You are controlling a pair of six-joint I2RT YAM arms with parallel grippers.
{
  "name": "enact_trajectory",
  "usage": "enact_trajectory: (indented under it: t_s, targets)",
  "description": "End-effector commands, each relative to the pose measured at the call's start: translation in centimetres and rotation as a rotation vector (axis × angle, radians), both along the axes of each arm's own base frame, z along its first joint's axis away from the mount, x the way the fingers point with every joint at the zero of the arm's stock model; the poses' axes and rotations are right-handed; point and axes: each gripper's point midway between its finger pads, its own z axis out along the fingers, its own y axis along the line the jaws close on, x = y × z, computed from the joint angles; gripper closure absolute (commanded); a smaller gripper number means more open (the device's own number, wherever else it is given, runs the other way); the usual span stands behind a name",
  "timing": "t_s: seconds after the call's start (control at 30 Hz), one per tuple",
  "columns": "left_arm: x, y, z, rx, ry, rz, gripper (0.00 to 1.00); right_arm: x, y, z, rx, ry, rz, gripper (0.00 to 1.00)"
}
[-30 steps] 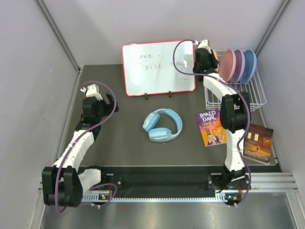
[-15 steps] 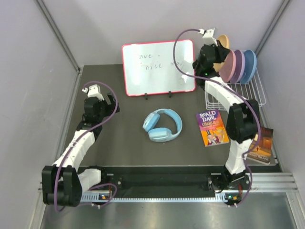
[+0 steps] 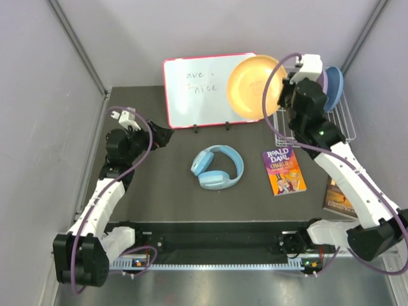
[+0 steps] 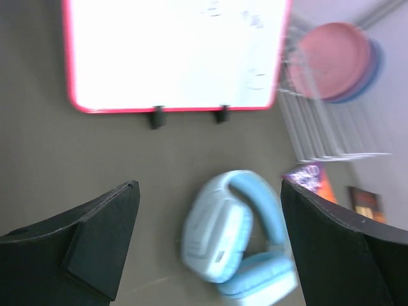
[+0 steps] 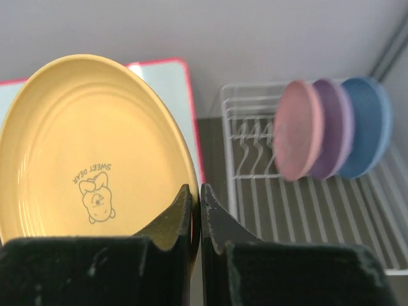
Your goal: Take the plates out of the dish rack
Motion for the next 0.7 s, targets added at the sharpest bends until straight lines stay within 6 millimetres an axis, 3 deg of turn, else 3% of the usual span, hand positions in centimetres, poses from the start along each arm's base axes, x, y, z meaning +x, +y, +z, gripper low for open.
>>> enact_trajectory:
  t_s: [0.0,0.03,0.1,0.23,0.43,0.67]
  targets:
    - [-1.8,-3.4,6.9,-0.186,-0.168,-0.188,0.05,-1.7,5.7,-7.1,0.207,0.182,0.247,1.00]
    - [-2.1,-3.8,6.8,-0.201,-0.167,-0.208,0.05,-2.1,6.3,-8.4,0.207,0.205,0.263,1.00]
    - [-2.7,-4.6,7.5,-0.245,-0.179,-0.258,0.05,-2.6,7.1,-8.6,0.242,0.199,0.300,1.00]
    - [-2.9,-6.3,6.9,-0.270,-0.150,-0.298,0.05,-3.3,8.8,-10.4,0.273,0.227,0.362,1.00]
    - [-2.9,-11.1,4.8,-0.199,-0.116,-0.328,0.05,-3.8,11.1,-11.7,0.307,0.252,0.434,1.00]
    - [-1.5,-14.3,2.7,-0.153,-0.063,-0.320,0.14,-4.2,12.3,-12.1,0.313,0.259,0.482,1.00]
